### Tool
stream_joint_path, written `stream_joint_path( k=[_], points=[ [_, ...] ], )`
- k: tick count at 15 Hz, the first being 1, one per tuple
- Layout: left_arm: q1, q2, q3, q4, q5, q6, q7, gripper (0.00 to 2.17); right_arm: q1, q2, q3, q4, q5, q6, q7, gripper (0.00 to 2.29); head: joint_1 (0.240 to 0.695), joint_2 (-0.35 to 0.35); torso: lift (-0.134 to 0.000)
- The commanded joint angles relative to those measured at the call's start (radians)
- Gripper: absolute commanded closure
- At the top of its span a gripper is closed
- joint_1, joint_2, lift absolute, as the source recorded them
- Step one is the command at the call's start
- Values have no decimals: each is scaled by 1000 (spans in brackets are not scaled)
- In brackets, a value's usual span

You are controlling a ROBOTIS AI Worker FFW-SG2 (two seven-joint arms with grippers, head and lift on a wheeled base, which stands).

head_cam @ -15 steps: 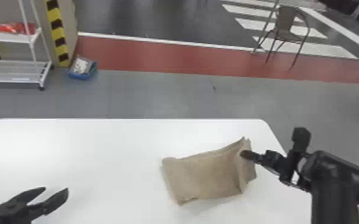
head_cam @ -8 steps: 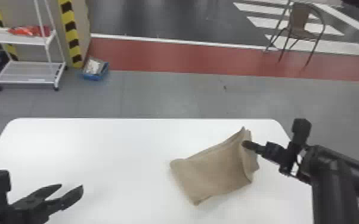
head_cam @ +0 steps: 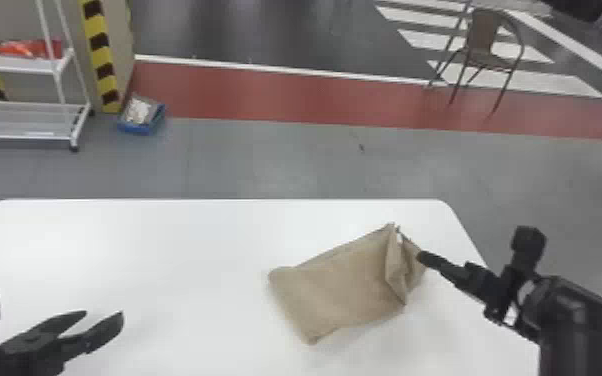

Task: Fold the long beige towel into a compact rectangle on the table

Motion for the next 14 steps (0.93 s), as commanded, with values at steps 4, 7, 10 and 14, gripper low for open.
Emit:
stream_joint_path(
  k=[4, 7, 10, 14],
  points=[
    [-4, -5, -19, 4, -13, 0, 5, 188, 25, -7, -32, -20, -4, 7, 2, 46, 695, -293, 0],
    [-4, -3, -19, 4, -13, 0, 5, 188, 25, 16, 17, -20, -7, -2, 5, 49, 695, -298, 0],
    [-4, -1, -14, 7, -13, -6, 4, 188, 15, 51, 78, -34, -9, -2, -6, 73, 695, -263, 0],
    [-4, 0, -14, 14, -13, -12, 4, 188, 9, 95, 178, -77, -6, 13, -90, 292, 695, -192, 0]
  ],
)
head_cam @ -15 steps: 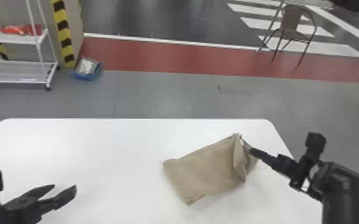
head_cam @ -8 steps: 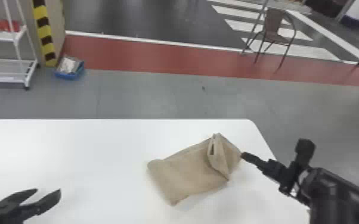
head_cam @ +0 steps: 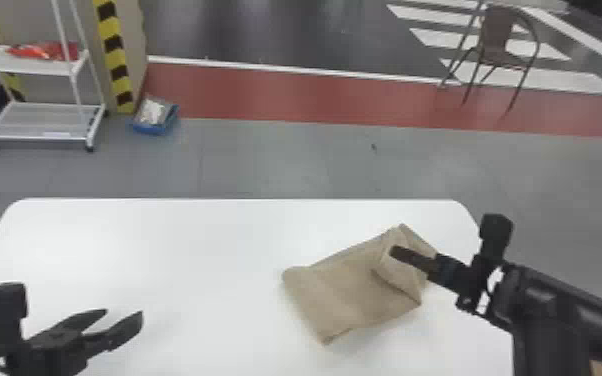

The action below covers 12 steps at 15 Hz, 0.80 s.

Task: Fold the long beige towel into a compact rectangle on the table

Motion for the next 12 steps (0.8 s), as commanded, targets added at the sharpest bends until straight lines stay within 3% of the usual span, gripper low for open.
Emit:
stream_joint_path(
  k=[1, 6, 12],
  points=[
    [2, 1, 0, 2, 0, -6, -2, 188, -12, 10, 71, -9, 10, 18, -37, 319, 695, -182, 0],
    [5, 6, 5, 9, 3, -21, -5, 188, -44, 10, 194, -1, 94, 119, -66, 319, 695, -121, 0],
    [8, 7, 11, 14, 5, -31, -12, 188, -122, 6, 202, 45, 192, 285, -75, 319, 695, -103, 0]
  ],
)
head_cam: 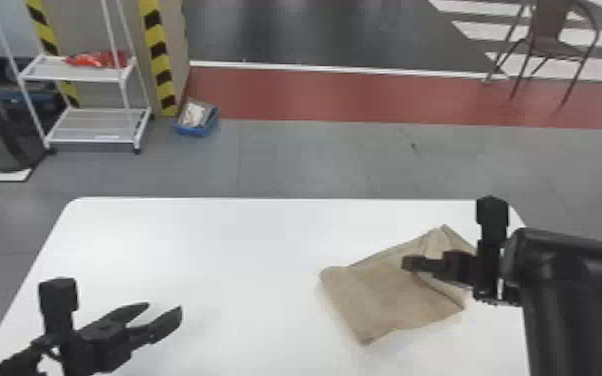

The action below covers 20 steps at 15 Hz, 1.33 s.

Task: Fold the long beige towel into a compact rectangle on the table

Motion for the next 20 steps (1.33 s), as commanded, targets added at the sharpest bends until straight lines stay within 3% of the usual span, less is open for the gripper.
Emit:
stream_joint_path(
  k=[1, 9, 11, 15, 20],
  points=[
    [1, 0, 1, 2, 0, -4, -1, 188, -32, -2, 2, 41, 45, 29, 0, 319, 695, -104, 0],
    [9, 5, 10, -6, 5, -4, -7, 191, -164, -16, -14, 209, 127, 23, -26, 323, 695, -118, 0],
    [9, 5, 10, -6, 5, -4, -9, 191, -171, -24, -14, 232, 132, 23, -26, 461, 695, -122, 0],
    [9, 5, -1, -9, 5, -4, -9, 191, -191, -30, -21, 272, 158, 23, -26, 478, 695, -138, 0],
    [13, 3, -1, -6, 5, -4, -6, 191, -179, -30, -76, 259, 144, 29, -26, 1301, 695, -148, 0]
  ],
)
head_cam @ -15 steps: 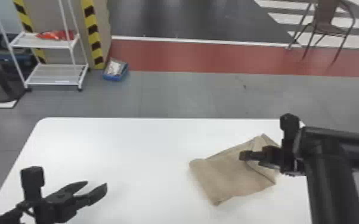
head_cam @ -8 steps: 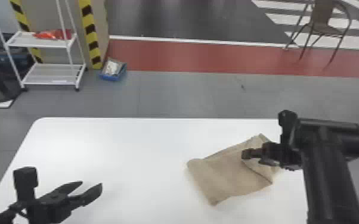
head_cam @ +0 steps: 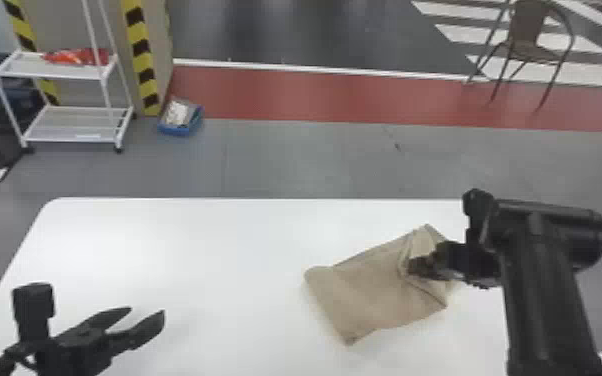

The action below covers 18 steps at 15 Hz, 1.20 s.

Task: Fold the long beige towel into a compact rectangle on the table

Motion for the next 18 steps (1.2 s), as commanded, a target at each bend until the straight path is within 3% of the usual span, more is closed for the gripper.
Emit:
stream_joint_path(
  k=[1, 3, 6, 7, 8, 9, 13, 18],
  points=[
    [2, 0, 2, 2, 0, 0, 1, 191, 24, 0, -26, -24, -21, 12, 3, 1305, 695, -150, 0],
    [4, 1, 5, 2, 0, 0, 1, 191, 81, 0, -55, -142, -48, 77, 17, 1301, 695, -153, 0],
    [2, -2, 0, 3, -3, -3, 3, 191, 127, -13, -103, -213, -51, 111, 38, 1298, 695, -166, 0],
    [1, -3, -6, 3, -5, -3, 3, 191, 133, -18, -104, -213, -54, 108, 55, 1133, 695, -174, 0],
    [-1, -5, -15, 3, -6, 0, 4, 191, 139, -16, -109, -214, -78, 83, 66, 653, 695, -185, 0],
    [-2, -5, -17, 3, -9, -3, 3, 191, 136, -16, -104, -214, -101, 71, 63, 333, 695, -198, 0],
    [-2, 3, 2, 9, -5, -12, 1, 191, 67, 11, -66, -151, -100, -3, 0, 313, 695, -190, 0],
    [-2, 4, 9, 18, -3, -25, 0, 191, 9, 19, 65, -15, -74, -52, -63, 346, 695, -129, 0]
  ],
)
